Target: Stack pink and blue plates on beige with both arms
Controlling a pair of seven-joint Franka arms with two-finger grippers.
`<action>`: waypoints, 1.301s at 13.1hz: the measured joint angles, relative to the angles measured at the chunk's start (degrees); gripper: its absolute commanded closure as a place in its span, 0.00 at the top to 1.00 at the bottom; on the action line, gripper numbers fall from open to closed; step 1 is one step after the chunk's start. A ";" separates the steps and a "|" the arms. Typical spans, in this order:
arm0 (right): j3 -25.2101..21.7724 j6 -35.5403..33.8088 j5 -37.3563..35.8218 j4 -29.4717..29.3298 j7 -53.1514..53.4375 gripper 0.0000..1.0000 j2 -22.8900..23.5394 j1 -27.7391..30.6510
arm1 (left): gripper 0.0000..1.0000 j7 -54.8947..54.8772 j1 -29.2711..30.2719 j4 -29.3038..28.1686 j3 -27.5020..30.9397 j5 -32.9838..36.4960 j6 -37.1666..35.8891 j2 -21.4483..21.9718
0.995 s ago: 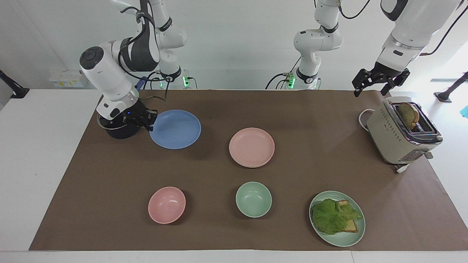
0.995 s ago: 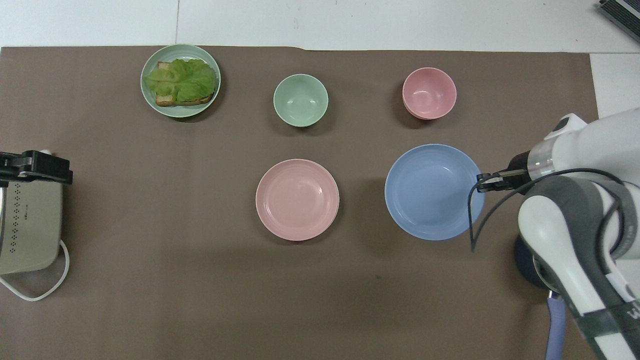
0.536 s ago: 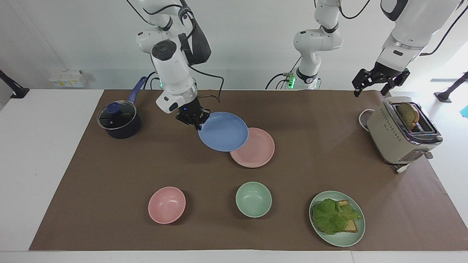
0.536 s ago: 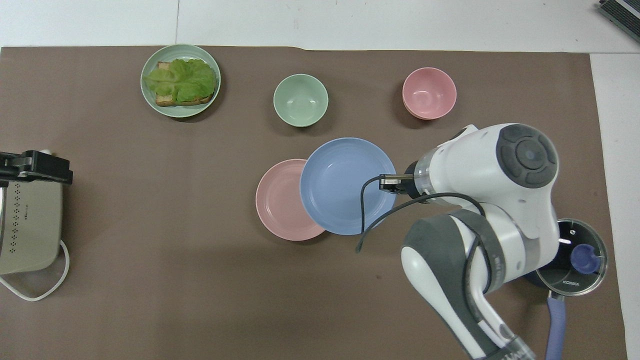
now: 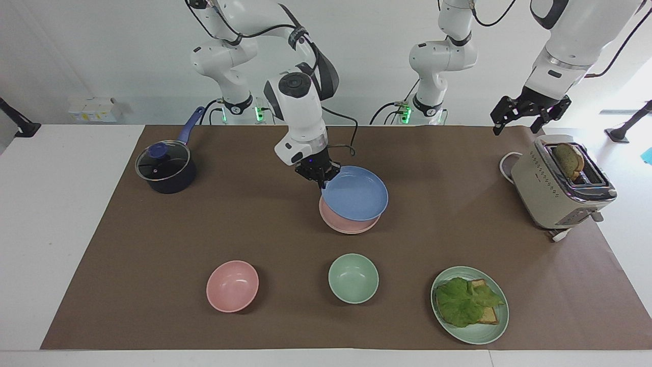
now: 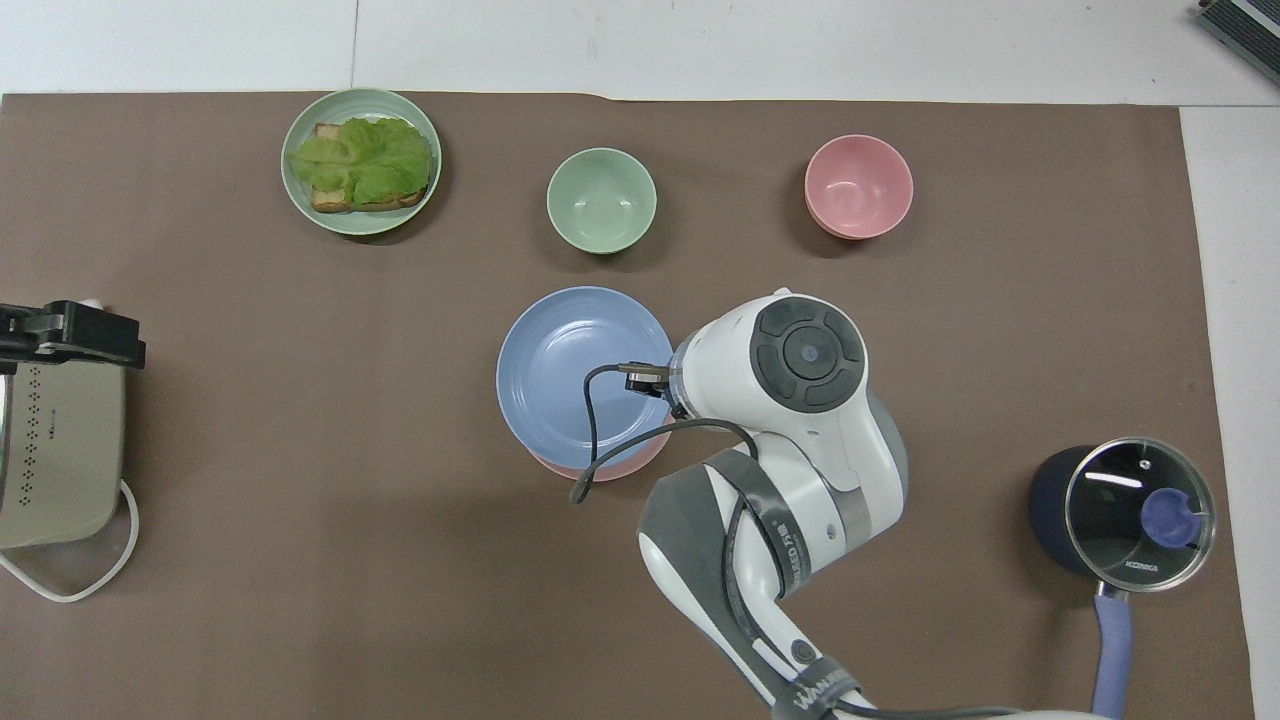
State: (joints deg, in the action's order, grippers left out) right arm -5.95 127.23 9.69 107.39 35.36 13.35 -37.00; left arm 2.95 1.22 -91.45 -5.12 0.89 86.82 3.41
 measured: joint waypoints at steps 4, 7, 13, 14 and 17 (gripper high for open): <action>-0.02 2.47 3.96 0.05 -0.34 0.00 3.11 -0.30 | 1.00 0.00 0.00 0.00 0.00 0.00 0.00 0.00; -0.33 2.49 5.03 0.74 -2.84 0.00 3.89 -0.09 | 1.00 0.00 0.00 0.00 0.00 0.00 0.00 0.00; -0.60 2.49 5.06 2.31 -7.64 1.00 3.90 1.27 | 1.00 0.00 0.00 0.00 0.00 0.00 0.00 0.00; -0.61 2.50 5.06 2.32 -7.98 1.00 3.90 1.55 | 1.00 0.00 0.00 0.00 0.00 0.00 0.00 0.00; -0.60 2.86 4.80 1.97 -8.26 1.00 3.85 1.55 | 1.00 0.00 0.00 0.00 0.00 0.00 0.00 0.00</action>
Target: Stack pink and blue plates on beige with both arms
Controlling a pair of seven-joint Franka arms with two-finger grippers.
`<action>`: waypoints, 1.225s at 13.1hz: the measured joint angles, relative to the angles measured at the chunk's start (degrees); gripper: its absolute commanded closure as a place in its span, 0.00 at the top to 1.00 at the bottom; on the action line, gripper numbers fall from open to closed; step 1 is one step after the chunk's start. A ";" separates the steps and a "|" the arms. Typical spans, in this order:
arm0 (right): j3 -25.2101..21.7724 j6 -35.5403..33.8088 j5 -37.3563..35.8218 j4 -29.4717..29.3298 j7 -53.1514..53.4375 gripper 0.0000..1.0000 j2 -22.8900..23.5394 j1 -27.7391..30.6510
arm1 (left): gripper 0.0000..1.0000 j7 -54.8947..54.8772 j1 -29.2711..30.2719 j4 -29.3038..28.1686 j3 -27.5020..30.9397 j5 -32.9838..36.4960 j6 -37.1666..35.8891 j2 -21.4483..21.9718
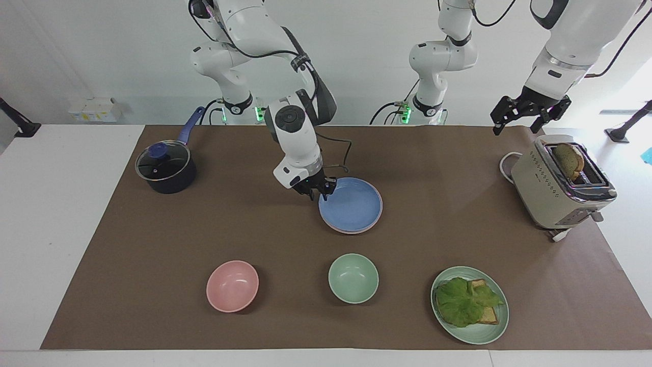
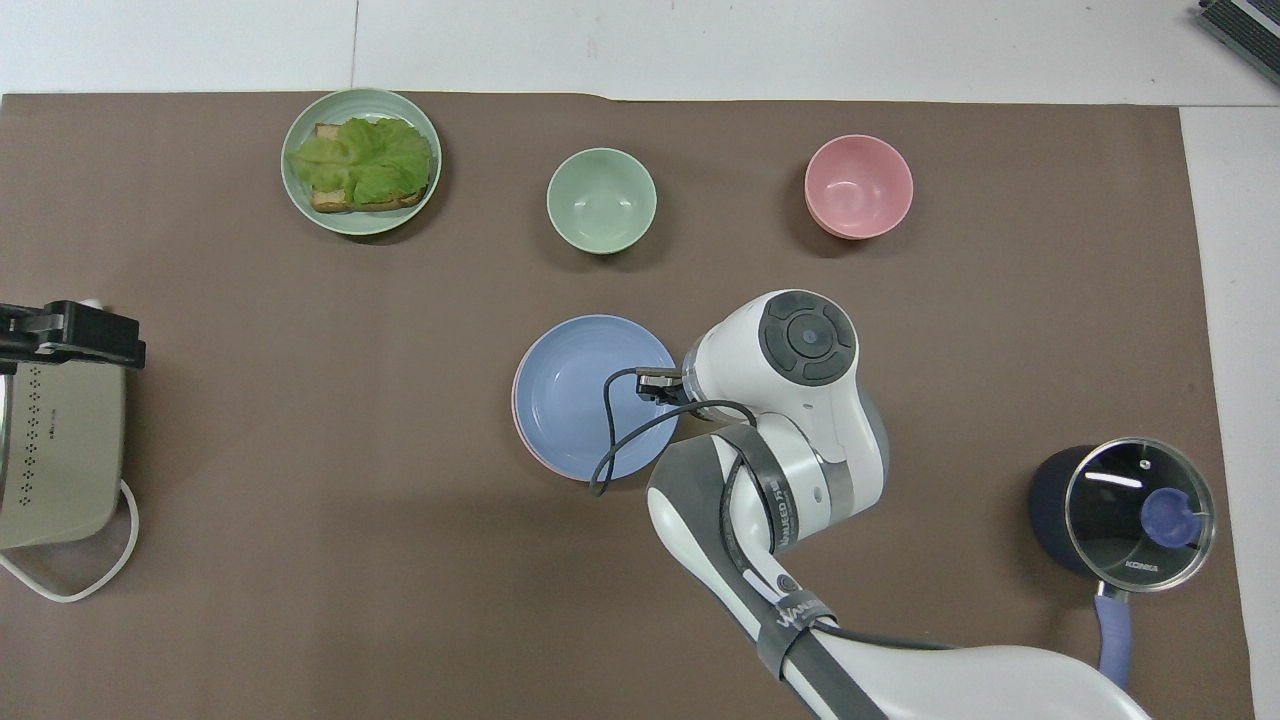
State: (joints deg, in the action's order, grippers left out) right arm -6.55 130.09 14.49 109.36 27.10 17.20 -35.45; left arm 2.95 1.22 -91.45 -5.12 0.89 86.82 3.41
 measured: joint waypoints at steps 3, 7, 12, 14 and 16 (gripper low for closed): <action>-0.53 0.35 -6.00 -2.12 -0.20 1.00 -1.07 1.54 | 1.00 0.00 0.00 0.00 0.00 0.00 0.00 0.00; -0.81 -2.14 -13.01 -3.57 -2.02 1.00 -6.19 8.15 | 1.00 0.00 0.00 0.00 0.00 0.00 0.00 0.00; -0.92 -14.33 -14.01 -7.40 -7.58 1.00 -11.31 12.87 | 1.00 0.00 0.00 0.00 0.00 0.00 0.00 0.00; -0.94 -19.93 -14.01 -7.83 -9.29 1.00 -13.80 14.88 | 1.00 0.00 0.00 0.00 0.00 0.00 0.00 0.00; -0.99 -24.74 -14.02 -7.87 -12.55 1.00 -15.82 17.91 | 1.00 0.00 0.00 0.00 0.00 0.00 0.00 0.00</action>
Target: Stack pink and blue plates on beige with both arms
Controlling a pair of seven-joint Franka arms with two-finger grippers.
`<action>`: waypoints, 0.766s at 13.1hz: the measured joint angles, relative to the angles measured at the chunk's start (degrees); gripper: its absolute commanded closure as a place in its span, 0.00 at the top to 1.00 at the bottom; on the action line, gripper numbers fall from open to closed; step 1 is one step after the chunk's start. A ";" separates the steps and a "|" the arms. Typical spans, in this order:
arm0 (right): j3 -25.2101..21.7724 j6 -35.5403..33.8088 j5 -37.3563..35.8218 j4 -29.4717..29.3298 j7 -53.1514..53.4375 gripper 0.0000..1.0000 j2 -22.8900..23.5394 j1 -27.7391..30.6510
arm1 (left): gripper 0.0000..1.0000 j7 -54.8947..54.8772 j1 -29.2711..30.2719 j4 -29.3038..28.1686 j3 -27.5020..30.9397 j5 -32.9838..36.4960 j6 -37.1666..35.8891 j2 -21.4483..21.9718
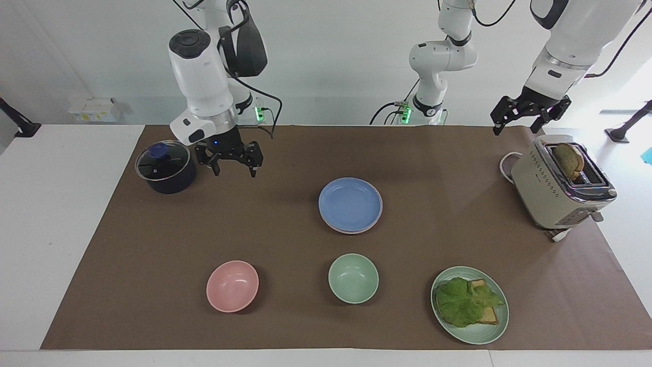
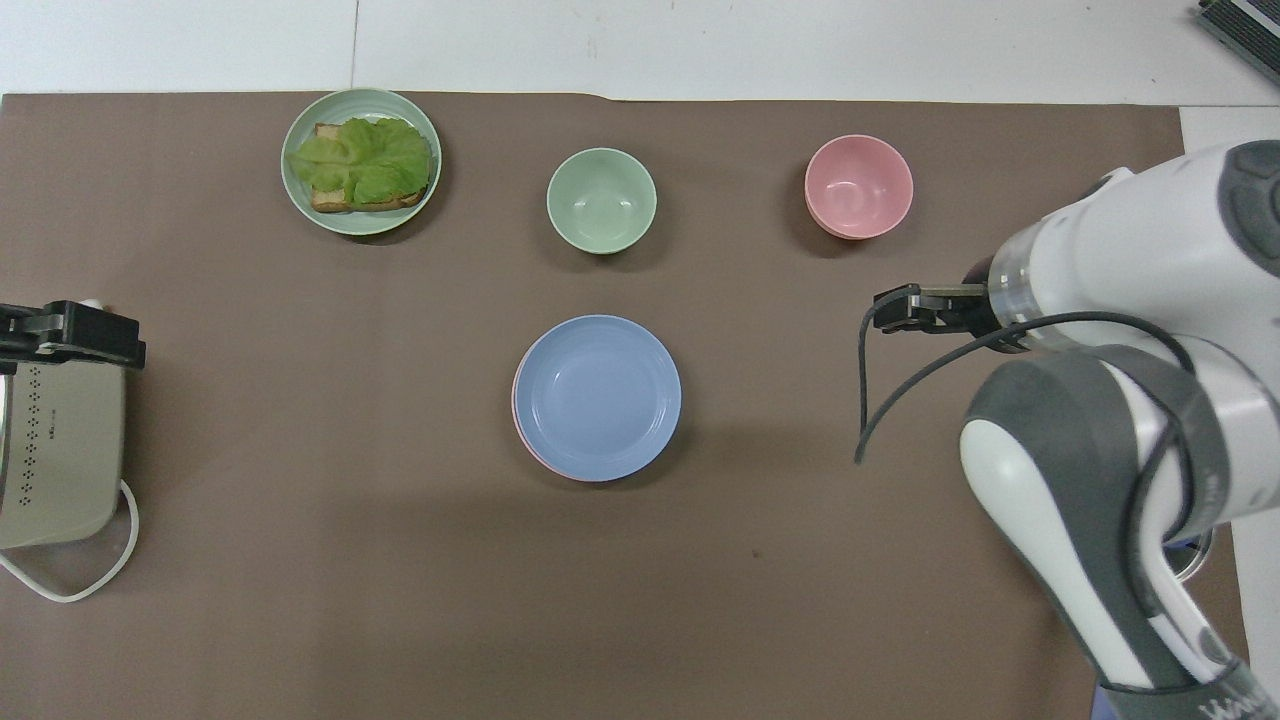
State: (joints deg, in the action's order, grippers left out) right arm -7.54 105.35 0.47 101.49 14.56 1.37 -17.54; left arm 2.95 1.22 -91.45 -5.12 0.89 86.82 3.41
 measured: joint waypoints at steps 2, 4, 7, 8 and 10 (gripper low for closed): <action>-0.07 -3.20 0.00 0.02 -4.09 1.00 -1.07 3.76 | 1.00 0.00 0.00 0.00 0.00 0.00 0.00 0.00; -0.14 -5.57 0.00 0.04 -7.74 1.00 -1.42 7.45 | 1.00 0.00 0.00 0.00 0.00 0.00 0.00 0.00; -0.19 -8.59 0.00 0.05 -10.56 1.00 -1.65 11.86 | 1.00 0.00 0.00 0.00 0.00 0.00 0.00 0.00; -0.22 -9.67 0.00 0.05 -11.80 1.00 -1.83 13.21 | 1.00 0.00 0.00 0.00 0.00 0.00 0.00 0.00; -0.26 -10.58 0.00 0.03 -14.19 1.00 -2.53 15.71 | 1.00 0.00 0.00 0.00 0.00 0.00 0.00 0.00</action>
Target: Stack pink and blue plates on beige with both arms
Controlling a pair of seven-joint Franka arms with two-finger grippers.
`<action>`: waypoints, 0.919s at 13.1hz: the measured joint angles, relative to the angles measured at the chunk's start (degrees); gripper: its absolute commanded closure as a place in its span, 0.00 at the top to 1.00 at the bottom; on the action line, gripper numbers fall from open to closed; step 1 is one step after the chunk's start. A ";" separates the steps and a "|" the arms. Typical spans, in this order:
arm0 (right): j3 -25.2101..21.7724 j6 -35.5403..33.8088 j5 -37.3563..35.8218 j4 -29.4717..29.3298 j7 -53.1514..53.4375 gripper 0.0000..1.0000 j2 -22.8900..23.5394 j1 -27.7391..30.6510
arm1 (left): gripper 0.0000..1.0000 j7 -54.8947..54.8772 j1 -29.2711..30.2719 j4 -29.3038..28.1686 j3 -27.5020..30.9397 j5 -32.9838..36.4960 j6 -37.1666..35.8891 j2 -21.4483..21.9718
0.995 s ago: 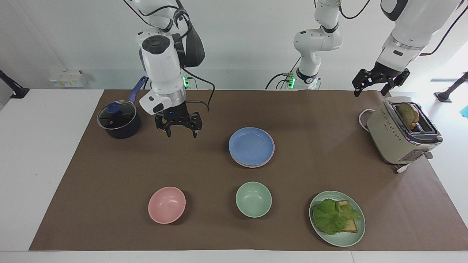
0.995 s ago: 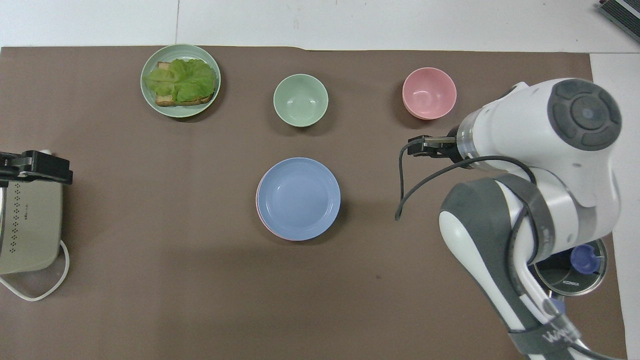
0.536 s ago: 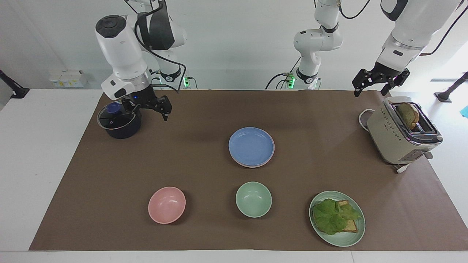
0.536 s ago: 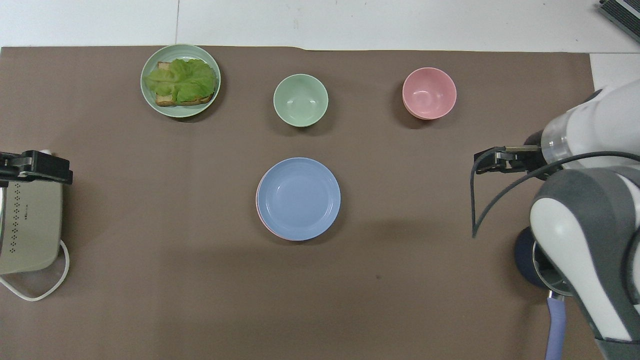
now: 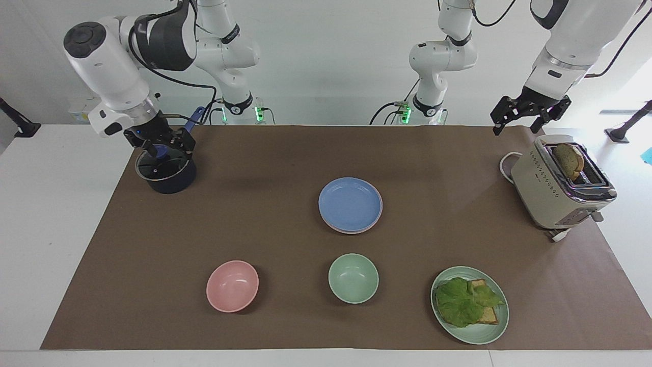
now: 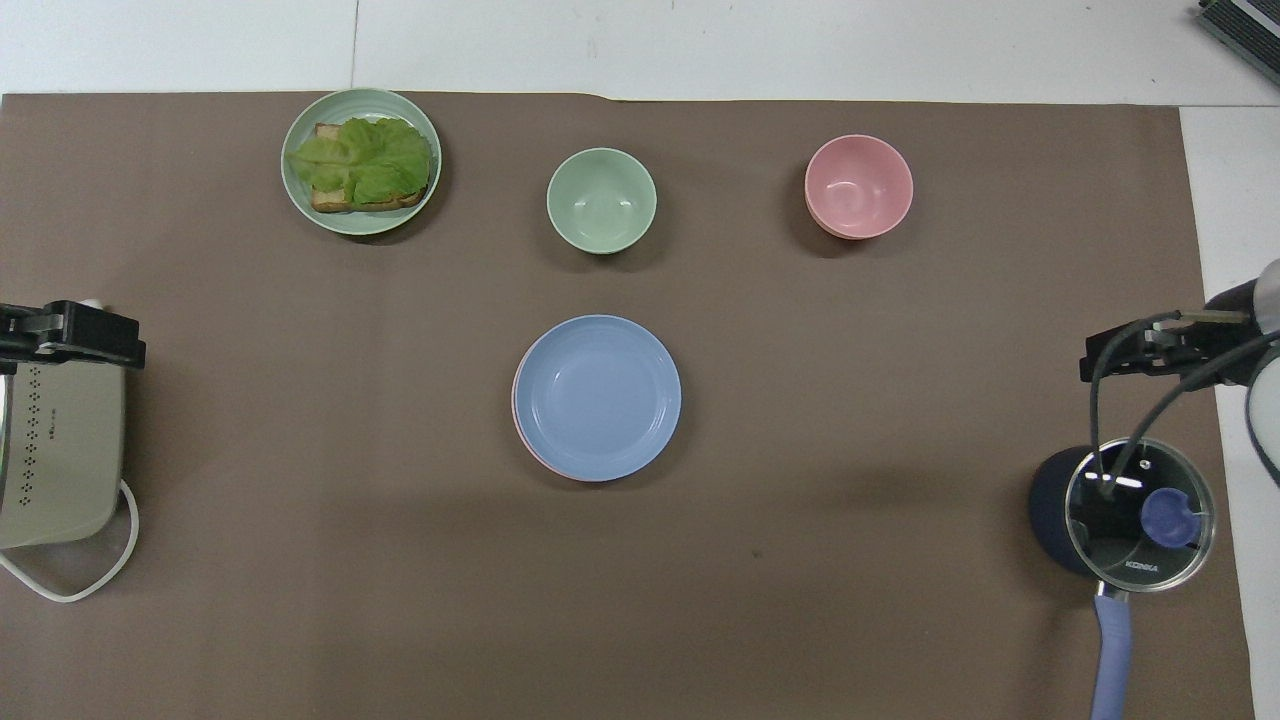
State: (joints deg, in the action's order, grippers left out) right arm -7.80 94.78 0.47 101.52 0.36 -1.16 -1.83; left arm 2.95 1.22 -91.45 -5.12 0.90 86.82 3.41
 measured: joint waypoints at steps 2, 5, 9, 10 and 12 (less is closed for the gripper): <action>-0.01 0.00 0.00 -0.26 -0.45 1.00 -1.24 0.78 | 1.00 0.00 0.00 0.00 0.00 0.00 0.00 0.00; 0.76 -0.98 0.00 -2.94 0.06 1.00 -3.24 0.55 | 1.00 0.00 0.00 0.00 0.00 0.00 0.00 0.00; 1.72 -5.39 -0.03 -8.49 1.09 1.00 -3.69 -0.71 | 1.00 0.00 0.00 0.00 0.00 0.00 0.00 0.00; 1.73 -7.03 -0.04 -10.33 1.15 1.00 -3.72 -0.84 | 1.00 0.00 0.00 0.00 0.00 0.00 0.00 0.00; 1.80 -8.60 -0.21 -12.55 1.15 1.00 -3.82 -0.91 | 1.00 0.00 0.00 0.00 0.00 0.00 0.00 0.00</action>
State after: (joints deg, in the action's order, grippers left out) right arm -5.99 86.18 0.26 88.97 1.52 -4.98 -2.74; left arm 2.95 1.22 -91.45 -5.12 0.90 86.82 3.41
